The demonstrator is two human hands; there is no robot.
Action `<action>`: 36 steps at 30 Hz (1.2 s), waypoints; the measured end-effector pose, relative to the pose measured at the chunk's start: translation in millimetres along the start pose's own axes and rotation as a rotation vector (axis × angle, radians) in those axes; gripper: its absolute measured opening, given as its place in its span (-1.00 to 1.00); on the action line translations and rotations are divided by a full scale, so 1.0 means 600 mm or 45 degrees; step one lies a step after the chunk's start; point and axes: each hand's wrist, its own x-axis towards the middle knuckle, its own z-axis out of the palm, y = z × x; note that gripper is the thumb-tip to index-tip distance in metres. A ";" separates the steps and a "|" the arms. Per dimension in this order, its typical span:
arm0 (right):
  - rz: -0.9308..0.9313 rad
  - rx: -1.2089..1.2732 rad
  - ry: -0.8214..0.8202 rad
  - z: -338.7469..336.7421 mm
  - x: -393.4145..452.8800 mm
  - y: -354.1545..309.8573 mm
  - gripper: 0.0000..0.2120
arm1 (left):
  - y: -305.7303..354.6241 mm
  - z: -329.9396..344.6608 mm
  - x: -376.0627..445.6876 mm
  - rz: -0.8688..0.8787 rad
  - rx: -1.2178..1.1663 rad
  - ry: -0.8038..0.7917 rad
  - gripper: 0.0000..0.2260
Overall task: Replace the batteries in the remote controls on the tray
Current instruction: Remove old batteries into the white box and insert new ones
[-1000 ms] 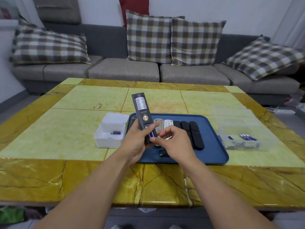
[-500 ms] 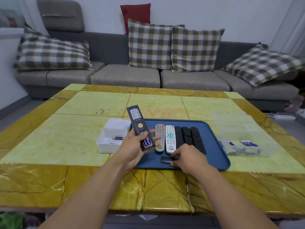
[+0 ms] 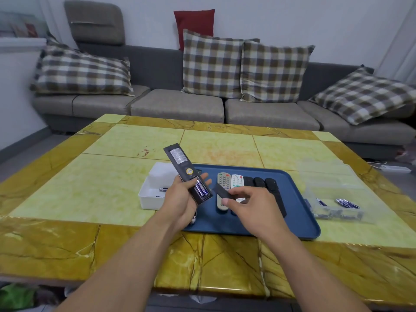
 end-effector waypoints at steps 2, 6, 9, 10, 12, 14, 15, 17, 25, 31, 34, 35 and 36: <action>-0.027 0.039 0.034 0.015 -0.010 -0.019 -0.77 | -0.002 0.004 -0.004 -0.032 -0.042 -0.024 -0.69; -0.056 -0.107 0.108 0.037 -0.017 -0.032 -0.69 | -0.009 0.017 -0.013 -0.031 -0.006 -0.106 -0.62; -0.078 -0.283 0.159 0.036 -0.022 -0.036 -0.66 | -0.016 0.018 -0.014 0.095 0.113 -0.134 -0.55; -0.087 -0.289 0.164 0.036 -0.023 -0.036 -0.65 | -0.015 0.017 -0.014 0.113 0.126 -0.150 -0.55; -0.087 -0.236 0.163 0.039 -0.022 -0.033 -0.68 | -0.013 0.014 -0.012 0.128 0.152 -0.177 -0.57; -0.030 -0.006 0.151 0.039 -0.017 -0.025 -0.79 | -0.013 0.013 -0.011 0.129 0.162 -0.195 -0.58; 0.024 0.150 0.133 0.037 -0.013 -0.023 -0.83 | -0.011 0.015 -0.011 0.131 0.157 -0.204 -0.59; 0.209 0.487 0.023 0.030 -0.013 -0.023 -0.79 | -0.010 0.018 -0.015 0.127 0.131 -0.223 -0.60; 0.522 1.024 -0.341 0.026 -0.013 -0.012 -0.81 | -0.012 0.028 -0.021 0.100 0.141 -0.297 -0.65; 0.501 0.953 -0.277 0.032 -0.014 -0.003 -0.83 | -0.014 0.031 -0.025 0.068 0.203 -0.279 -0.70; 0.484 0.941 -0.209 0.034 -0.017 -0.006 -0.80 | -0.014 0.032 -0.026 0.061 0.192 -0.270 -0.72; 0.476 0.929 -0.191 0.036 -0.018 -0.007 -0.80 | -0.012 0.032 -0.026 0.057 0.192 -0.263 -0.71; 0.474 0.915 -0.178 0.037 -0.019 -0.008 -0.80 | -0.012 0.032 -0.025 0.052 0.187 -0.255 -0.70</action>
